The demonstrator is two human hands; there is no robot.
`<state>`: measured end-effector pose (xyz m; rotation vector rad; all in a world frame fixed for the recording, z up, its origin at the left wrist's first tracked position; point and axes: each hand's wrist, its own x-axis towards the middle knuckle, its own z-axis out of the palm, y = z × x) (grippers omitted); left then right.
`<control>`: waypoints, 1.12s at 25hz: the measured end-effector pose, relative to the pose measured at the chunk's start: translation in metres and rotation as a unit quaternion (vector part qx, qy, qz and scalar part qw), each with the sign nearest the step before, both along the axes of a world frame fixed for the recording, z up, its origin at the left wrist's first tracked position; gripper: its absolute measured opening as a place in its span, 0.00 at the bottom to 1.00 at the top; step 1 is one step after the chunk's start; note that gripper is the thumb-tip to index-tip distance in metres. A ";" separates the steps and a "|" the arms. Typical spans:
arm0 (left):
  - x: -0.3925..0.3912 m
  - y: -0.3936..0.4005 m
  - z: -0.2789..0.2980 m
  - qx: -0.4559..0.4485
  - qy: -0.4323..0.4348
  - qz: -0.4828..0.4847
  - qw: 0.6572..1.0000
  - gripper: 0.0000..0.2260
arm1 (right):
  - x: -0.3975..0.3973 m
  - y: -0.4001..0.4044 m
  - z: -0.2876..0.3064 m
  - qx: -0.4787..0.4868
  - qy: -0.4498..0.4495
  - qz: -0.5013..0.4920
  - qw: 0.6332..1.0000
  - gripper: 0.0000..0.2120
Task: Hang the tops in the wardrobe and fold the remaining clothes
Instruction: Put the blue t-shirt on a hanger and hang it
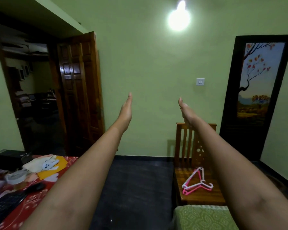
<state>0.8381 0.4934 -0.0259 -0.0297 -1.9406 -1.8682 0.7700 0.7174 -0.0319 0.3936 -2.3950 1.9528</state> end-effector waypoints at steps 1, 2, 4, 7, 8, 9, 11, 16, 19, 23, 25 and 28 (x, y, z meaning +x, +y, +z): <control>-0.029 0.010 -0.004 -0.005 -0.008 -0.024 1.000 0.30 | -0.018 0.006 -0.005 0.013 -0.006 -0.008 1.000 0.36; -0.057 0.022 -0.009 -0.008 -0.014 -0.052 0.999 0.30 | -0.034 0.015 -0.012 0.023 -0.008 -0.021 0.999 0.36; -0.113 0.049 -0.017 0.000 -0.017 -0.106 0.994 0.29 | -0.063 0.042 -0.022 0.028 -0.013 -0.067 0.997 0.36; -0.193 0.099 -0.019 -0.013 -0.023 -0.202 0.979 0.30 | -0.096 0.096 -0.025 -0.003 -0.020 -0.181 0.983 0.36; -0.216 0.117 -0.020 -0.019 -0.024 -0.234 0.972 0.30 | -0.099 0.114 -0.025 -0.015 -0.024 -0.222 0.975 0.35; -0.236 0.137 -0.020 -0.021 -0.022 -0.265 0.964 0.30 | -0.101 0.133 -0.026 -0.023 -0.028 -0.264 0.964 0.35; -0.271 0.175 -0.015 -0.026 -0.016 -0.336 0.941 0.29 | -0.096 0.162 -0.026 -0.034 -0.020 -0.356 0.934 0.34; -0.292 0.255 0.003 -0.010 -0.023 -0.507 0.862 0.28 | -0.044 0.203 -0.017 -0.032 -0.028 -0.510 0.859 0.33; -0.283 0.296 -0.001 -0.057 -0.009 -0.568 0.821 0.32 | -0.001 0.212 -0.021 -0.030 -0.034 -0.593 0.804 0.34; -0.253 0.336 -0.016 -0.075 -0.023 -0.650 0.756 0.32 | 0.052 0.214 -0.032 -0.006 -0.063 -0.665 0.744 0.37; -0.242 0.358 -0.021 -0.073 -0.031 -0.675 0.733 0.32 | 0.074 0.222 -0.034 -0.001 -0.061 -0.695 0.717 0.37; -0.228 0.396 -0.032 -0.081 -0.039 -0.698 0.711 0.32 | 0.095 0.243 -0.041 -0.005 -0.054 -0.726 0.685 0.38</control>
